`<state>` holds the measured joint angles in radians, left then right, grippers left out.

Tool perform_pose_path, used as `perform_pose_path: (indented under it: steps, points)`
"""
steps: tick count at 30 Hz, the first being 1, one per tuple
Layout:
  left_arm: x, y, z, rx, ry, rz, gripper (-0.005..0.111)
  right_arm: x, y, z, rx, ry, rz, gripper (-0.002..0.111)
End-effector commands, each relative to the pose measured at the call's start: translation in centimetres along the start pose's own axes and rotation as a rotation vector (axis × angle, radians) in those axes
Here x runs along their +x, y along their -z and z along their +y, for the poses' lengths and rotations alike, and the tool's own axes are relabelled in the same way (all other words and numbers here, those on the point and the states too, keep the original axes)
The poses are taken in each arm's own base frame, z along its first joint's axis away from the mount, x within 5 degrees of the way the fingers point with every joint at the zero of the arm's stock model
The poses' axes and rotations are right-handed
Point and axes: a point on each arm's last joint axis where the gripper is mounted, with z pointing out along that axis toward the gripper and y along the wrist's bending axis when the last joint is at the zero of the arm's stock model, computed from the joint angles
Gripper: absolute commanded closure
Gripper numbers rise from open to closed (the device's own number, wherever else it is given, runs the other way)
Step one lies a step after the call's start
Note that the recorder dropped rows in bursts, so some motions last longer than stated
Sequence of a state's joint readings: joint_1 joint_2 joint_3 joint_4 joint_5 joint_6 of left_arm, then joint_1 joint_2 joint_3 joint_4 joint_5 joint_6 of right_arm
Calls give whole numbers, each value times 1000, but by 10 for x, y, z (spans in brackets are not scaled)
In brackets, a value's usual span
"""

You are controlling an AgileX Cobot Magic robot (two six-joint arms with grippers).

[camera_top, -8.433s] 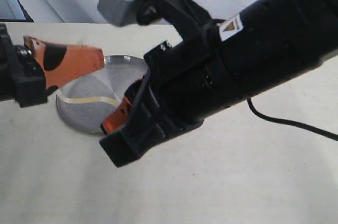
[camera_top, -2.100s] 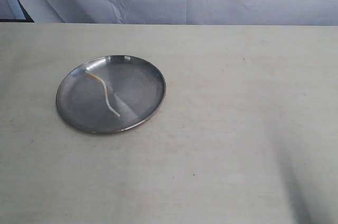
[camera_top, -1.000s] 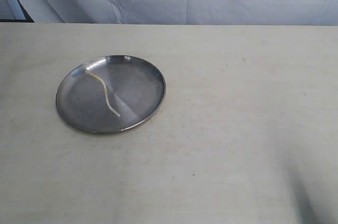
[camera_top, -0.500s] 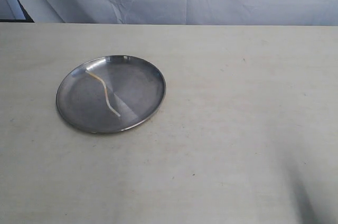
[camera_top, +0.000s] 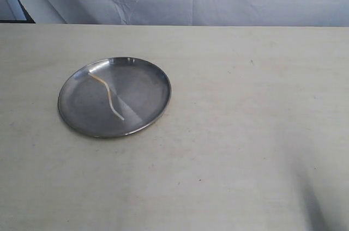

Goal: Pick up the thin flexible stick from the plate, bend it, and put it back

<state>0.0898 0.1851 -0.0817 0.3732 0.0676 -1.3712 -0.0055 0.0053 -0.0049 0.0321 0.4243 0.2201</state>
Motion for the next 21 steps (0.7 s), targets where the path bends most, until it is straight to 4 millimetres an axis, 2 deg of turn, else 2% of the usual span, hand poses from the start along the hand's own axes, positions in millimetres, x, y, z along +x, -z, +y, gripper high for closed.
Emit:
perform_pose_path:
  steps: [1,5,7,14,21]
  points:
    - [4,4,4,38,-289,-14,51,0,0,0,2,5,-15,108]
    - [5,6,5,43,-608,-23,51,0,0,0,2,5,-15,108]
    - [9,5,11,29,-696,-13,51,0,0,0,2,5,-15,108]
    - [19,4,28,-74,-724,106,51,0,0,0,2,5,-15,108]
    - [20,5,30,-89,-724,123,51,0,0,0,2,2,-11,108]
